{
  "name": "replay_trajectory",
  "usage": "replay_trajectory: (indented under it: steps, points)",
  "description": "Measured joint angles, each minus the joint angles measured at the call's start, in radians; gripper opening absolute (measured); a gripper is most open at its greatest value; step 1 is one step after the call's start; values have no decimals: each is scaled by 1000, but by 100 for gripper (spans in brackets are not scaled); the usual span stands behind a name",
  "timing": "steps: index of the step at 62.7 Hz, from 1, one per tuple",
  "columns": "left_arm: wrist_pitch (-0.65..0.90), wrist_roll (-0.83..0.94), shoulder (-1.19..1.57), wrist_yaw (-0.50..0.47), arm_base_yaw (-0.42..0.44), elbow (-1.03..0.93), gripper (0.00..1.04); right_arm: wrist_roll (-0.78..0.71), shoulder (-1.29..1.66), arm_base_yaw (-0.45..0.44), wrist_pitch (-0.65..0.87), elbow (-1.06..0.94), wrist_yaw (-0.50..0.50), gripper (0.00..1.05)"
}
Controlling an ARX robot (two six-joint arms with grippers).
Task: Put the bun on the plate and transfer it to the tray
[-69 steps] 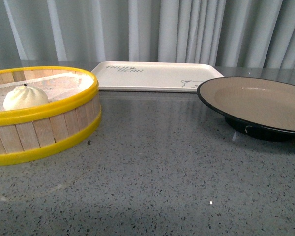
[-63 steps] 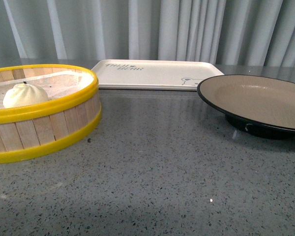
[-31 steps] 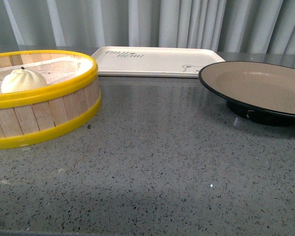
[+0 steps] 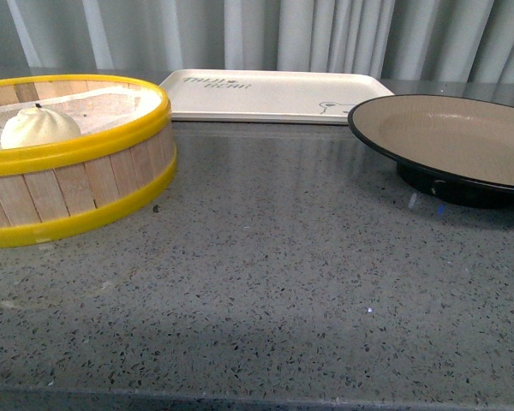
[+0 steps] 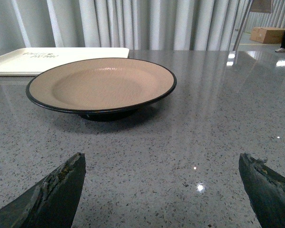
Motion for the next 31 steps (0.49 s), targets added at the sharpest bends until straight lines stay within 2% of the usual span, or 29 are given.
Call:
replay_trajectory:
  steps: [6, 14, 23, 31]
  points:
    - [127, -1, 150, -8, 3, 157, 98, 0, 0, 0, 0, 0, 0, 96]
    - [218, -4, 379, -39, -58, 351, 98, 0, 0, 0, 0, 0, 0, 96]
    - [198, -5, 717, -73, -166, 631, 98, 0, 0, 0, 0, 0, 0, 96]
    - [165, -5, 847, -89, -199, 739, 98, 0, 0, 0, 0, 0, 0, 96]
